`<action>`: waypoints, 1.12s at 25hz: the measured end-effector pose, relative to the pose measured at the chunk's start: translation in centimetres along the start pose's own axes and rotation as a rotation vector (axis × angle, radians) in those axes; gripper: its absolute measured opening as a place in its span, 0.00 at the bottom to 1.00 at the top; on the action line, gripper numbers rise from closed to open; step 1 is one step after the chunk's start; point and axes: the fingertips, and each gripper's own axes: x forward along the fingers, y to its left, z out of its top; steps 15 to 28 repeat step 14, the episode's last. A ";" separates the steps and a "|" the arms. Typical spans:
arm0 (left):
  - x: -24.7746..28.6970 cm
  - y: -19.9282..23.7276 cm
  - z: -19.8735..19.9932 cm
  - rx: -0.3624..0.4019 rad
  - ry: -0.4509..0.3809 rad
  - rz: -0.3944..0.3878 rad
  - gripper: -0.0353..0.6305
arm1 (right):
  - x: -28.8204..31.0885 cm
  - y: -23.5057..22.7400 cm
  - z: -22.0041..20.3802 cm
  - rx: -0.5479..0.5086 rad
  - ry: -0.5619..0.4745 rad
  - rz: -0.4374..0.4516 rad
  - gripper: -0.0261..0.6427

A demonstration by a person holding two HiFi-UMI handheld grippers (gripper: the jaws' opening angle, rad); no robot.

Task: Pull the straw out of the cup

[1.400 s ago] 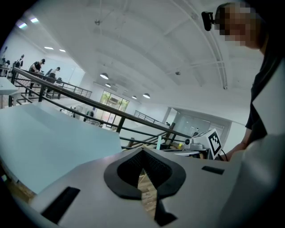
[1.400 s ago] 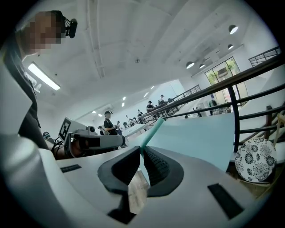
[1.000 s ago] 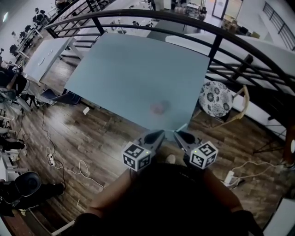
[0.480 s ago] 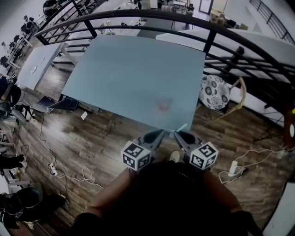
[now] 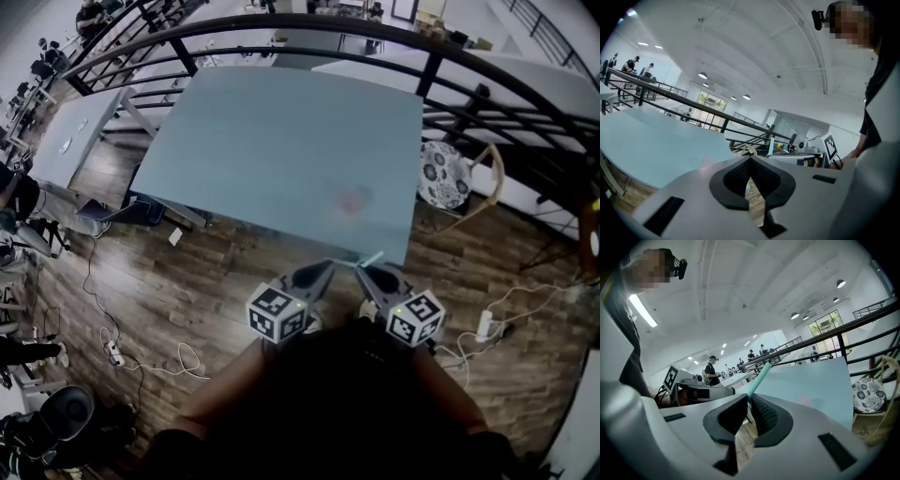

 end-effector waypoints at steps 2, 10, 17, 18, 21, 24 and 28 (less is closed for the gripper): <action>-0.8 0.2 -0.4 0.004 0.009 -0.017 0.07 | 0.2 0.8 -0.3 0.008 -0.011 -0.020 0.10; -2.9 0.3 -1.2 0.013 0.020 -0.069 0.07 | 0.2 3.1 -1.4 0.015 -0.021 -0.076 0.10; -3.5 0.5 -1.3 0.018 0.017 -0.083 0.07 | 0.4 3.8 -1.7 0.022 -0.020 -0.094 0.10; -3.5 0.5 -1.3 0.018 0.017 -0.083 0.07 | 0.4 3.8 -1.7 0.022 -0.020 -0.094 0.10; -3.5 0.5 -1.3 0.018 0.017 -0.083 0.07 | 0.4 3.8 -1.7 0.022 -0.020 -0.094 0.10; -3.5 0.5 -1.3 0.018 0.017 -0.083 0.07 | 0.4 3.8 -1.7 0.022 -0.020 -0.094 0.10; -3.5 0.5 -1.3 0.018 0.017 -0.083 0.07 | 0.4 3.8 -1.7 0.022 -0.020 -0.094 0.10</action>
